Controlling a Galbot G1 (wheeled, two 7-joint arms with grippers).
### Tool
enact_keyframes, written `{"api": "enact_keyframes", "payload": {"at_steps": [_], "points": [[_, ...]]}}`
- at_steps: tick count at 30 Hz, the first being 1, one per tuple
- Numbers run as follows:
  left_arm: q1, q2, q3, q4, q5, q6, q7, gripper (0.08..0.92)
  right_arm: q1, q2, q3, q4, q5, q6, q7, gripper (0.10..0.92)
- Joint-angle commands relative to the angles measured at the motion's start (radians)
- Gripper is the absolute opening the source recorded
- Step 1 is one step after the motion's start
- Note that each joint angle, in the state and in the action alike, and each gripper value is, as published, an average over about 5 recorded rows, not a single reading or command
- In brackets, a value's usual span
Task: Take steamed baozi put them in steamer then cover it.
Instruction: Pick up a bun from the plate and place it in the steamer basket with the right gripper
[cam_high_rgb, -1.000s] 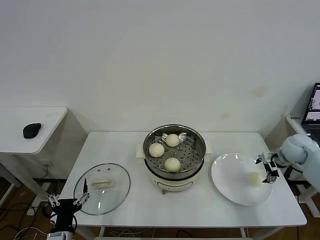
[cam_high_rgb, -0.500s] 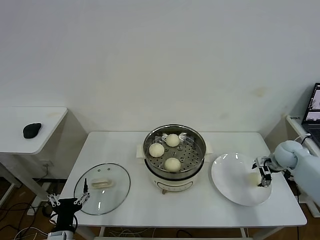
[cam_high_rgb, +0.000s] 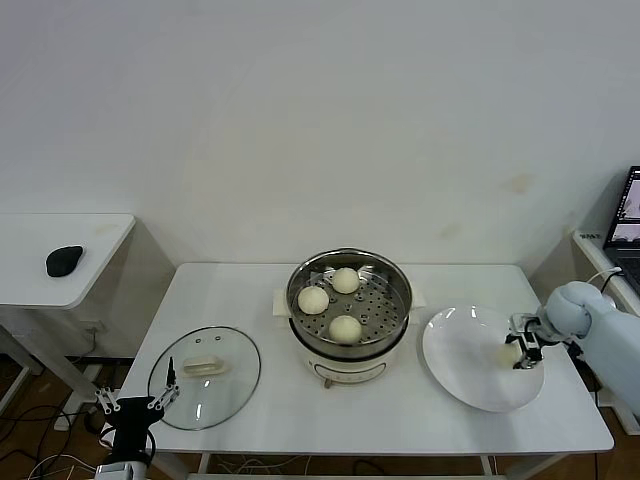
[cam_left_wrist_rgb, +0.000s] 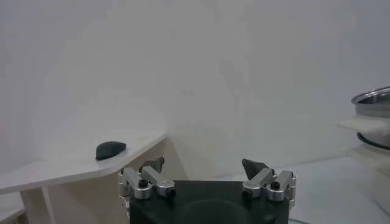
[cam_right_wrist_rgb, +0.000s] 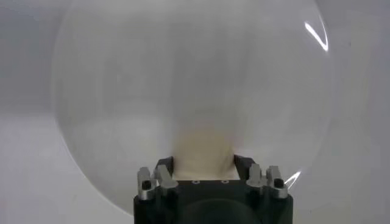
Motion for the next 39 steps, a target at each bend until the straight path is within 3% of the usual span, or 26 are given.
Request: {"api": "enact_keyframes", "payload": {"at_steps": [1,11,21,31,39], "points": [[0.000,0.003,0.001,-0.001,0.000,0.000,-0.001,0.823,0.122,-0.079,-0.105,0.086,0.105,-0.040,-0.011,0.556],[-0.014,0.009,0.014,-0.005,0.000,0.003,0.001,0.823,0.600,-0.135,-0.467,0.267,0.365,-0.185,-0.013,0.555],[-0.026,0.014,0.027,-0.007,-0.005,0.002,0.001,0.823,1.014,0.097,-0.797,0.320,0.622,-0.293,0.019,0.566],[-0.031,0.009,0.025,-0.003,-0.008,0.000,0.000,0.823,0.991,0.325,-0.877,0.308,0.803,-0.414,0.110,0.571],[-0.039,0.000,0.022,0.000,-0.012,0.001,0.000,0.823,0.892,0.385,-0.875,0.263,0.795,-0.468,0.158,0.576]]}}
